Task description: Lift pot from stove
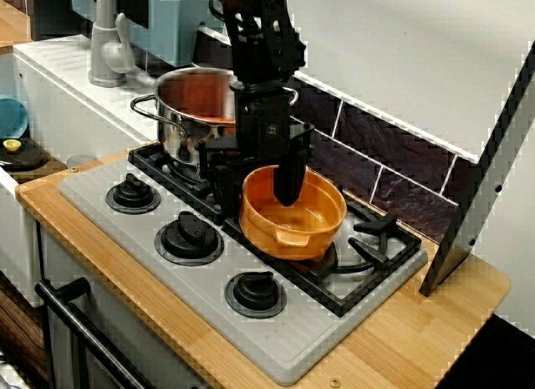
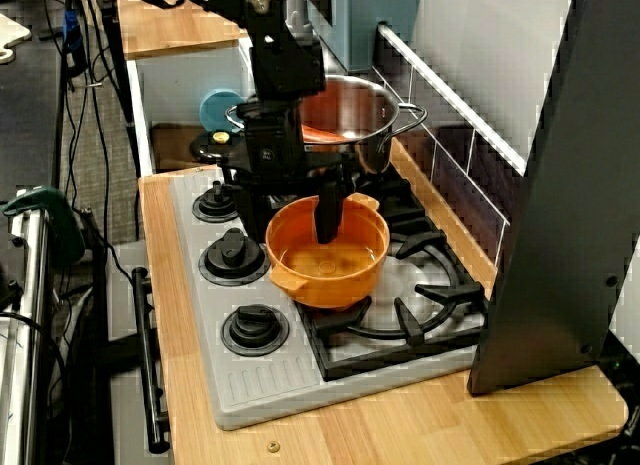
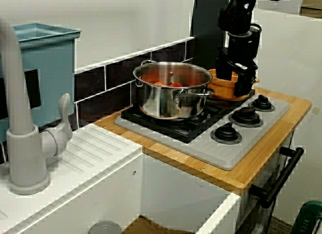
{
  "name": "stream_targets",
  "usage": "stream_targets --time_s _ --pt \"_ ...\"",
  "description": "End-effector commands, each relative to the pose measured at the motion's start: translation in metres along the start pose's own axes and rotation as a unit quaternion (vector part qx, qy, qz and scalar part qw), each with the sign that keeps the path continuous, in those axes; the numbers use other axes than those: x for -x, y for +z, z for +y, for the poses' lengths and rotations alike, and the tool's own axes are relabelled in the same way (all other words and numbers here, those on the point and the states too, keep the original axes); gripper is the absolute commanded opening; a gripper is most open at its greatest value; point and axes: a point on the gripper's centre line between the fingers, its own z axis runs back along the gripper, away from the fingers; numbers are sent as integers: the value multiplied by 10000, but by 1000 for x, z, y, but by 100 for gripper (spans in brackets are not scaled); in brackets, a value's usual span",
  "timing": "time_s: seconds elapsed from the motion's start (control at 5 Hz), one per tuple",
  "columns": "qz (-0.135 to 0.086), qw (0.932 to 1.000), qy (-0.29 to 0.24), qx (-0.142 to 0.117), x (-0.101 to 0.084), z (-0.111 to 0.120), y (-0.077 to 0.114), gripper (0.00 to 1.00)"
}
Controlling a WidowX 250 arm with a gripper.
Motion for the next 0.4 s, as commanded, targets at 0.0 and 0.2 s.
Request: stream_targets --time_s 0.0,0.2 --pt "67 9997 152 -202 0 9 8 100" --pt "-11 9999 163 -34 3 12 8 0"
